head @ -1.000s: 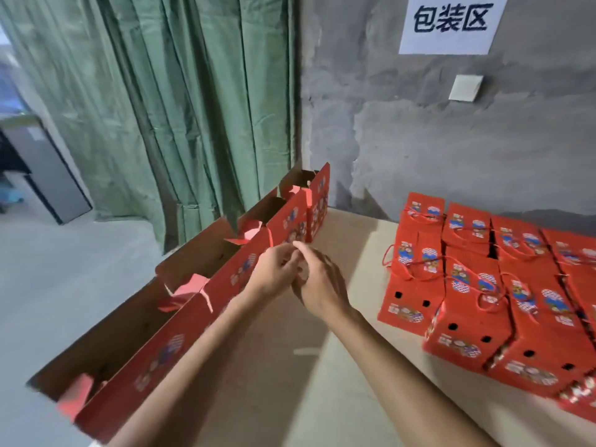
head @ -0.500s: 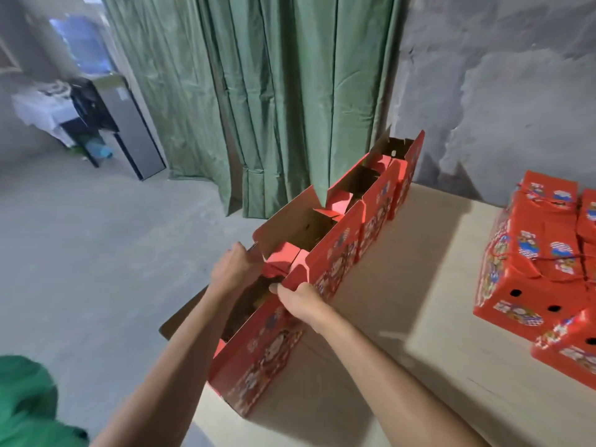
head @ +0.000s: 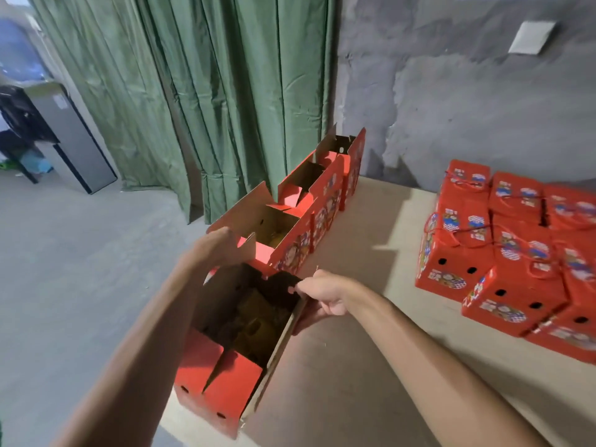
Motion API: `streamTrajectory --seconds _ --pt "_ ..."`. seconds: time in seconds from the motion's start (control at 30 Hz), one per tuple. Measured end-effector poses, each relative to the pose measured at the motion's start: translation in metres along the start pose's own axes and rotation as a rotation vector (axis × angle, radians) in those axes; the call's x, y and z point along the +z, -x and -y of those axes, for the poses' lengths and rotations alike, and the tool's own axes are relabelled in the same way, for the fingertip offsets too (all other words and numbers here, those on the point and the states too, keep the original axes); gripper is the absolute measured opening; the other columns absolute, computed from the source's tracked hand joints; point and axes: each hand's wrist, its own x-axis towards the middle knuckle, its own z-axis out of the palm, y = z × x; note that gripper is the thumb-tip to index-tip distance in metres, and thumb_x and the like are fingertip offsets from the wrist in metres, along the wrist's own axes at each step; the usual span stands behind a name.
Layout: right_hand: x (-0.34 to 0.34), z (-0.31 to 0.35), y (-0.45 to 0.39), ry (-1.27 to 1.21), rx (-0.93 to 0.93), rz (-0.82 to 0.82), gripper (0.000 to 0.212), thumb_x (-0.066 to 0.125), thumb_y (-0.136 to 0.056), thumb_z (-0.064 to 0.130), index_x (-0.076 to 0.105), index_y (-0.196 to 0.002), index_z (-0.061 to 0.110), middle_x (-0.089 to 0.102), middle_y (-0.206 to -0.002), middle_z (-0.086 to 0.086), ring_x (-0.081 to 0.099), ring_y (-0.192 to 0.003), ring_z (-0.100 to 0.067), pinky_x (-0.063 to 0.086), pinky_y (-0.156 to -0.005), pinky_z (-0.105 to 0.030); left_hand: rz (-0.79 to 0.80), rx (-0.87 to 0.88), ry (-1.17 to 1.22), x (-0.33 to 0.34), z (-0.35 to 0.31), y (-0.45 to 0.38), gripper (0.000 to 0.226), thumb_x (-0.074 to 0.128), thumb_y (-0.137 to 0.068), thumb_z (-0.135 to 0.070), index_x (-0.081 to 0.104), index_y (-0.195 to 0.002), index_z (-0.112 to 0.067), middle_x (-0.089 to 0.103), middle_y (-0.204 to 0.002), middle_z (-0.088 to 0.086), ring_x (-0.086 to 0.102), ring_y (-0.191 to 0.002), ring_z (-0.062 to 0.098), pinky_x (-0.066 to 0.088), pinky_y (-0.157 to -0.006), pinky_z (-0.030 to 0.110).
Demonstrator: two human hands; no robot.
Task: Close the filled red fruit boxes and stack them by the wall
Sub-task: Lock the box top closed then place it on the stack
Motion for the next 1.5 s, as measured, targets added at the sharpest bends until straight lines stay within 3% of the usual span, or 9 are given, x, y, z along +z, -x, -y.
streamTrajectory --seconds 0.3,0.5,0.6,0.77,0.93,1.07,1.2,1.27,1.5 --pt "-0.176 -0.146 0.140 -0.016 0.018 -0.088 0.043 0.037 -0.080 -0.012 0.048 -0.122 -0.016 0.066 -0.106 -0.040 0.072 -0.088 -0.054 0.064 -0.072 -0.055 0.270 0.136 -0.015 0.091 -0.207 0.098 0.024 0.061 -0.098 -0.029 0.074 -0.097 -0.008 0.078 -0.085 0.008 0.077 -0.071 0.020 0.065 -0.075 0.040" --pt "-0.304 -0.260 0.234 0.116 0.090 -0.396 0.059 0.040 -0.086 -0.007 0.039 -0.145 -0.001 0.044 -0.146 -0.036 0.062 -0.113 -0.059 0.064 -0.073 -0.054 0.291 0.223 0.147 0.184 -0.366 0.174 0.032 0.057 -0.095 -0.028 0.072 -0.086 -0.001 0.074 -0.062 0.006 0.075 -0.058 0.025 0.063 -0.063 0.035" --pt "-0.355 -0.298 0.275 0.347 0.091 -0.630 0.030 0.050 -0.092 0.001 0.052 -0.121 0.004 0.065 -0.106 -0.020 0.072 -0.082 -0.040 0.064 -0.065 -0.048 0.360 0.215 0.283 0.221 -0.434 0.210 0.026 0.054 -0.100 -0.018 0.067 -0.095 0.003 0.075 -0.071 0.016 0.076 -0.062 0.028 0.060 -0.054 0.033" --pt "-0.410 -0.335 0.295 0.788 -0.037 -1.046 0.017 0.059 -0.090 0.004 0.067 -0.105 0.005 0.048 -0.067 0.000 0.056 -0.067 -0.026 0.042 -0.062 -0.032 0.699 0.192 0.457 0.279 -0.500 0.267 0.020 0.072 -0.084 0.003 0.073 -0.103 0.011 0.077 -0.089 0.021 0.078 -0.084 0.028 0.064 -0.083 0.042" --pt "-0.417 -0.367 0.283 0.937 -0.175 -1.112 0.028 0.059 -0.088 -0.002 0.070 -0.111 0.012 0.062 -0.077 -0.001 0.064 -0.081 -0.028 0.046 -0.078 -0.037 0.819 0.093 0.646 0.334 -0.529 0.321 0.020 0.059 -0.094 -0.019 0.062 -0.089 0.000 0.078 -0.086 0.019 0.076 -0.069 0.024 0.062 -0.059 0.030" --pt "-0.401 -0.385 0.263 0.894 -0.425 -1.211 0.052 0.053 -0.089 -0.009 0.067 -0.132 0.017 0.071 -0.122 -0.006 0.055 -0.119 -0.029 0.031 -0.110 -0.041 1.026 0.116 0.315 0.345 -0.547 0.347 0.007 0.038 -0.077 -0.008 0.044 -0.074 -0.005 0.074 -0.081 0.020 0.048 -0.045 0.018 0.037 -0.046 0.022" --pt "-0.364 -0.436 0.257 0.793 -0.392 -1.013 0.030 0.048 -0.099 -0.003 0.065 -0.123 0.003 0.057 -0.144 -0.021 0.059 -0.114 -0.022 0.043 -0.104 -0.029 0.402 0.614 -0.292 0.355 -0.555 0.341 0.025 0.060 -0.091 -0.035 0.058 -0.094 -0.010 0.074 -0.082 0.001 0.073 -0.081 0.019 0.052 -0.066 0.029" --pt "-0.363 -0.446 0.259 0.635 -0.486 -1.210 0.026 0.048 -0.094 -0.010 0.068 -0.107 -0.002 0.068 -0.124 -0.019 0.061 -0.106 -0.020 0.048 -0.096 -0.025 0.203 0.848 -0.439 0.361 -0.556 0.342 0.039 0.062 -0.093 -0.039 0.064 -0.110 -0.005 0.071 -0.098 0.011 0.068 -0.096 0.032 0.049 -0.070 0.034" --pt "-0.388 -0.498 0.279 0.203 -0.511 -1.453 0.021 0.061 -0.092 0.000 0.067 -0.079 0.015 0.070 -0.080 0.003 0.065 -0.077 -0.012 0.054 -0.068 -0.021 0.099 0.718 0.263 0.419 -0.549 0.357 0.014 0.047 -0.101 -0.022 0.054 -0.110 -0.016 0.064 -0.119 0.011 0.058 -0.096 0.024 0.052 -0.080 0.039"
